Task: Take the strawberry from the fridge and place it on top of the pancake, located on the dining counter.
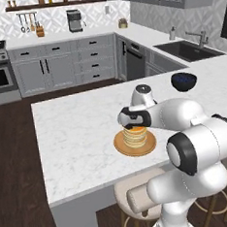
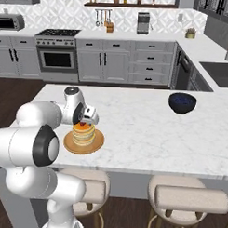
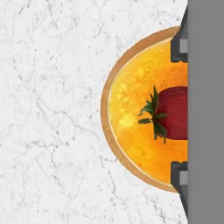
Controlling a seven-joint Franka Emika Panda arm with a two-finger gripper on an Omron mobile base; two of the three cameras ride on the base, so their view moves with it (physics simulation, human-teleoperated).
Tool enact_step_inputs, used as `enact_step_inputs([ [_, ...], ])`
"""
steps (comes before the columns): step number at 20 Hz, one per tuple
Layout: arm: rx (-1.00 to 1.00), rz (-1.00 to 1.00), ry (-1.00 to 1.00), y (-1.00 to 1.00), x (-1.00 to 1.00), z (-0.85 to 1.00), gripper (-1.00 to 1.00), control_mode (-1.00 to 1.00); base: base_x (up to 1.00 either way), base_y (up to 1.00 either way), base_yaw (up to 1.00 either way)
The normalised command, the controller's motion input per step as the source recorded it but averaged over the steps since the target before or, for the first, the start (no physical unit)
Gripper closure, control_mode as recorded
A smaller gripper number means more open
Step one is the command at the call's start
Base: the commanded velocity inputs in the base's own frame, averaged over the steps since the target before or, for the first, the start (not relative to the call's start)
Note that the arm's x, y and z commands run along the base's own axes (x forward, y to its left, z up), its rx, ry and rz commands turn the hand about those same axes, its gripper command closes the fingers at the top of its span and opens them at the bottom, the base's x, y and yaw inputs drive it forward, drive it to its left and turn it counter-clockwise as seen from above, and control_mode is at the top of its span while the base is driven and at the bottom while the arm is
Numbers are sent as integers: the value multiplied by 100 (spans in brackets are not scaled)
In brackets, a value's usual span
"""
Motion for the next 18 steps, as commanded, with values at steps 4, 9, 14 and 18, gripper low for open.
enact_step_inputs([
  [4, 0, 0, -1, 0, -2, 2, -100, -100, 0, 0, 0],
  [9, 0, 0, -9, 0, -22, 55, -100, -100, 0, 0, 0],
  [14, 1, 0, -8, 0, -81, 65, -100, -100, 0, 0, 0],
  [18, 3, 0, 0, 1, -100, 51, -100, -100, 0, 0, 0],
])
